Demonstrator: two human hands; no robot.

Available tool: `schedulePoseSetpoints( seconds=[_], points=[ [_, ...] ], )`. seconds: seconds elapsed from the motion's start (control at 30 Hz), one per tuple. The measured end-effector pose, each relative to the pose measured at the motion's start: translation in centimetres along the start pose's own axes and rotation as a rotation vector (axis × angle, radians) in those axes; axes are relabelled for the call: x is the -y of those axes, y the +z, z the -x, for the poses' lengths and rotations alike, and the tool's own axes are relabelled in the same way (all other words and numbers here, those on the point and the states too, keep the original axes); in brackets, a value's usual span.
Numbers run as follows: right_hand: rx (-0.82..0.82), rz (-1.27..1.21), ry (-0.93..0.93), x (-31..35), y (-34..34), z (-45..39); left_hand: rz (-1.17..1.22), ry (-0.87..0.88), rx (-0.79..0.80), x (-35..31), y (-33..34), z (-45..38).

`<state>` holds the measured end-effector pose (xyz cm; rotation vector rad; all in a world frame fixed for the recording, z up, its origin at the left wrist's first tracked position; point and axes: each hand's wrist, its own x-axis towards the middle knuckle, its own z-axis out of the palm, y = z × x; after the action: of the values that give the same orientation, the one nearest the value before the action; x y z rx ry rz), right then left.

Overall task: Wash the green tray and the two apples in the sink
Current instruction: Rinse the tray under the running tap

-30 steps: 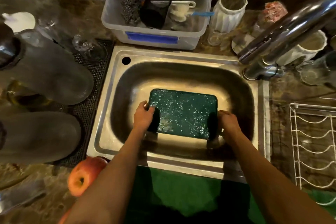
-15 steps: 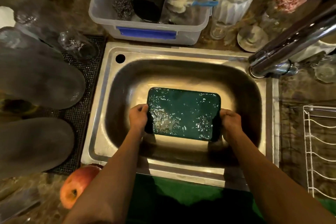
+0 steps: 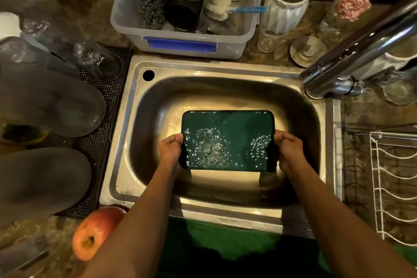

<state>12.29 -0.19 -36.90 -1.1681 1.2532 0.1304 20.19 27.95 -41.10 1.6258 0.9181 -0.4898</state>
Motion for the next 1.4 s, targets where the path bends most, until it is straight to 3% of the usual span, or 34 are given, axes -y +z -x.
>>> schedulePoseSetpoints(
  seconds=[0.77,1.1,1.4],
  points=[
    [0.190,-0.091,-0.426,7.0,-1.2,4.2,0.337,0.098,0.255,-3.7,-0.9,4.8],
    [0.248,-0.227,-0.426,6.8,-1.9,6.2,0.474,0.092,0.312,-5.2,-2.3,6.6],
    [0.389,-0.153,-0.509,7.2,-2.9,8.7,0.676,0.050,0.412,-3.6,-3.2,8.0]
  ],
)
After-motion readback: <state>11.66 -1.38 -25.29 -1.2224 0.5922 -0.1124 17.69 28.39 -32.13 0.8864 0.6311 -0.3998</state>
